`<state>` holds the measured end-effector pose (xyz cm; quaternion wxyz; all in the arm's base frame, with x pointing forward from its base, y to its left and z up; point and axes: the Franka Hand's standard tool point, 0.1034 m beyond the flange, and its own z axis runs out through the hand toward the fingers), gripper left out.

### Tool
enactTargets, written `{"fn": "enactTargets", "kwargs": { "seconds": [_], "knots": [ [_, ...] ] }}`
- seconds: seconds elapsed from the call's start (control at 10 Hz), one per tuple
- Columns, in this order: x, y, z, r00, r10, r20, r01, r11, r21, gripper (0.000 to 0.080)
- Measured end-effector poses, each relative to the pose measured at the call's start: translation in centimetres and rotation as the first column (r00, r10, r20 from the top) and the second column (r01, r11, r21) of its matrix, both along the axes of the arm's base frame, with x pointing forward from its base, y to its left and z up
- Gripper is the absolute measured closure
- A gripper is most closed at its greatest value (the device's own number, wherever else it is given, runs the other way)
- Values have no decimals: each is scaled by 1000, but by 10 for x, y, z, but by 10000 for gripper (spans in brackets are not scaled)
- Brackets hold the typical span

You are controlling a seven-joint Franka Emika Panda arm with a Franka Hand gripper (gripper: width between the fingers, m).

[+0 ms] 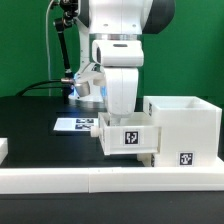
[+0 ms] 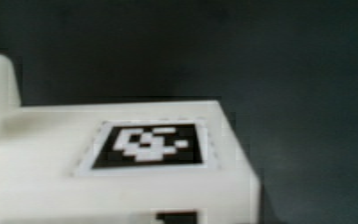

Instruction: Assemble drawer

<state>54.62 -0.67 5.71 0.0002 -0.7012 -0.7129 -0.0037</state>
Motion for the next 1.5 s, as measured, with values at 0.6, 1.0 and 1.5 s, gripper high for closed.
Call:
{"fn": "enactTargets", "kwargs": {
  "seconds": [0.6,1.0,1.5],
  "knots": [
    [-1,7,-3,1000,-18,-9,18,1000,5,757],
    [-1,7,-3,1000,-22,-8,22,1000,3,757],
    [-3,8,-4,1000,3,-30,-3,1000,-1,757]
  ]
}}
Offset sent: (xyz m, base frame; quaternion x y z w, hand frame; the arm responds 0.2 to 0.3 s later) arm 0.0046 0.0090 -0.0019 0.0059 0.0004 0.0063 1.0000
